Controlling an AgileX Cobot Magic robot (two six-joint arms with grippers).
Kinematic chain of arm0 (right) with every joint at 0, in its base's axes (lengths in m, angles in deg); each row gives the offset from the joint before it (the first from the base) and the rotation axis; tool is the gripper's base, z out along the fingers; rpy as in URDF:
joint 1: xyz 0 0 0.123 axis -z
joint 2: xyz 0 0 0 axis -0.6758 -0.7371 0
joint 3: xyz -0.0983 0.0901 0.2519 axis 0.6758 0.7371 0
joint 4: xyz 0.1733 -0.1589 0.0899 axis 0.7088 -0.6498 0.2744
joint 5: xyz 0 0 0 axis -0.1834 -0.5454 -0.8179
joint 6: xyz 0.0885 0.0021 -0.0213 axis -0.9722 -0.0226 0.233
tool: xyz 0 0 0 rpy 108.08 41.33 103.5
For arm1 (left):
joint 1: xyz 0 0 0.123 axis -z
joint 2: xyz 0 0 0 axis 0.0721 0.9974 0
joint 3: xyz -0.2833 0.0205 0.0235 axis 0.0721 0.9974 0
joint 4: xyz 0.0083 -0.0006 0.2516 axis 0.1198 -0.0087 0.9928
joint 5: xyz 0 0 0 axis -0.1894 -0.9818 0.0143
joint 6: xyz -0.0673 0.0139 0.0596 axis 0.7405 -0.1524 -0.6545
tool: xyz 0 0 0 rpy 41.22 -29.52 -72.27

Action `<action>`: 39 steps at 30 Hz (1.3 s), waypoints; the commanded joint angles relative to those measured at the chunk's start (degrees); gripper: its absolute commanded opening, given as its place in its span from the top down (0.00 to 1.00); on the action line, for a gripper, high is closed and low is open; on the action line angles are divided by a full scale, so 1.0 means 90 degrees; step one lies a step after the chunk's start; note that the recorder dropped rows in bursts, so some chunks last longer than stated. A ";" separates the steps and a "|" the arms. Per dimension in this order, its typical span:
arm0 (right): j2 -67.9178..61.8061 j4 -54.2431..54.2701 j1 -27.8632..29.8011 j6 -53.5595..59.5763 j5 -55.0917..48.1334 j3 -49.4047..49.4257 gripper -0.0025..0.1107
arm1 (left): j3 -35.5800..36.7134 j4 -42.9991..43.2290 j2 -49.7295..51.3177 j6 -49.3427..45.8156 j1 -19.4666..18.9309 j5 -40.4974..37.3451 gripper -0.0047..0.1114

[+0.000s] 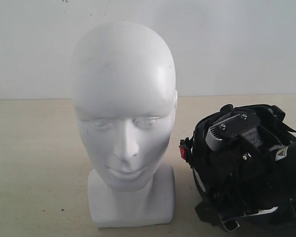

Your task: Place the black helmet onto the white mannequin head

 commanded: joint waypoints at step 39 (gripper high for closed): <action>-0.0039 0.0188 -0.0069 -0.1141 -0.0308 -0.0743 0.98 | 0.0025 0.0000 -0.0023 0.0032 -0.0017 0.0002 0.92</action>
